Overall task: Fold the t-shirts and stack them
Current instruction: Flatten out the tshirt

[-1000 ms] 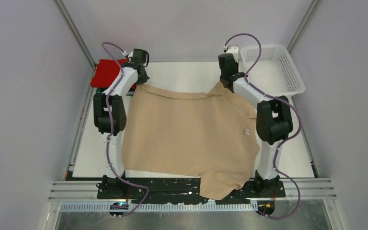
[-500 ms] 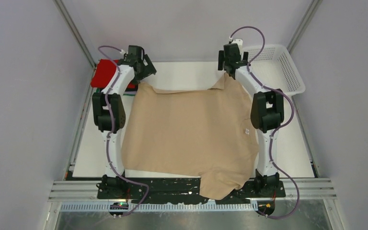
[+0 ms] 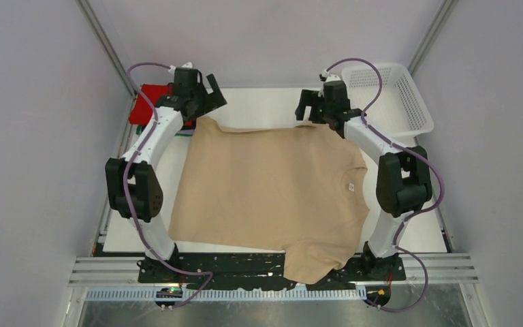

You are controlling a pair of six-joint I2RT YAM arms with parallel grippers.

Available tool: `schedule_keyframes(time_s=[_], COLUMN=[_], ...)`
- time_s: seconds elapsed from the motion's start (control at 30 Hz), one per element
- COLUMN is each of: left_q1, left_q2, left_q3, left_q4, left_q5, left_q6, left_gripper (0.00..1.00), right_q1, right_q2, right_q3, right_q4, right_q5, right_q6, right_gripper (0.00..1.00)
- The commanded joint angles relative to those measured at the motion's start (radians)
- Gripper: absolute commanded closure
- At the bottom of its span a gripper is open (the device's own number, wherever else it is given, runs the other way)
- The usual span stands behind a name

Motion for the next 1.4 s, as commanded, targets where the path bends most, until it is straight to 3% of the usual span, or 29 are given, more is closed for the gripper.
schedule_keyframes(time_s=[0.0, 0.2, 0.43, 0.7, 0.87, 1.0, 1.17, 1.3, 1.37], left_q1=[-0.005, -0.049, -0.077, -0.064, -0.018, 0.014, 0.012, -0.006, -0.03], left_q2=[0.0, 0.087, 0.244, 0.468, 0.566, 0.612, 0.552, 0.389, 0.282], left_q3=[-0.081, -0.136, -0.027, 0.273, 0.393, 0.468, 0.494, 0.327, 0.224], left_q4=[0.12, 0.236, 0.174, 0.048, 0.073, 0.113, 0.086, 0.101, 0.098], left_q5=[0.157, 0.363, 0.329, 0.28, 0.244, 0.306, 0.327, 0.317, 0.277], left_q6=[-0.03, -0.116, -0.157, -0.185, -0.285, -0.346, -0.282, -0.192, -0.137], left_gripper=[0.0, 0.01, 0.0, 0.0, 0.0, 0.0, 0.0, 0.0, 0.0], right_q1=[0.027, 0.044, 0.043, 0.023, 0.012, 0.013, 0.013, 0.013, 0.013], right_q2=[0.012, 0.117, 0.264, 0.456, 0.608, 0.639, 0.567, 0.373, 0.27], right_q3=[-0.083, -0.04, 0.142, 0.401, 0.657, 0.754, 0.732, 0.523, 0.335], right_q4=[0.118, 0.106, -0.032, -0.063, -0.066, -0.018, -0.016, 0.006, 0.024], right_q5=[-0.204, -0.212, -0.076, -0.076, -0.108, -0.125, -0.122, -0.117, -0.111], right_q6=[0.129, 0.218, 0.284, 0.348, 0.346, 0.283, 0.138, 0.104, 0.105], right_gripper=[0.04, 0.04, 0.05, 0.05, 0.04, 0.05, 0.04, 0.05, 0.04])
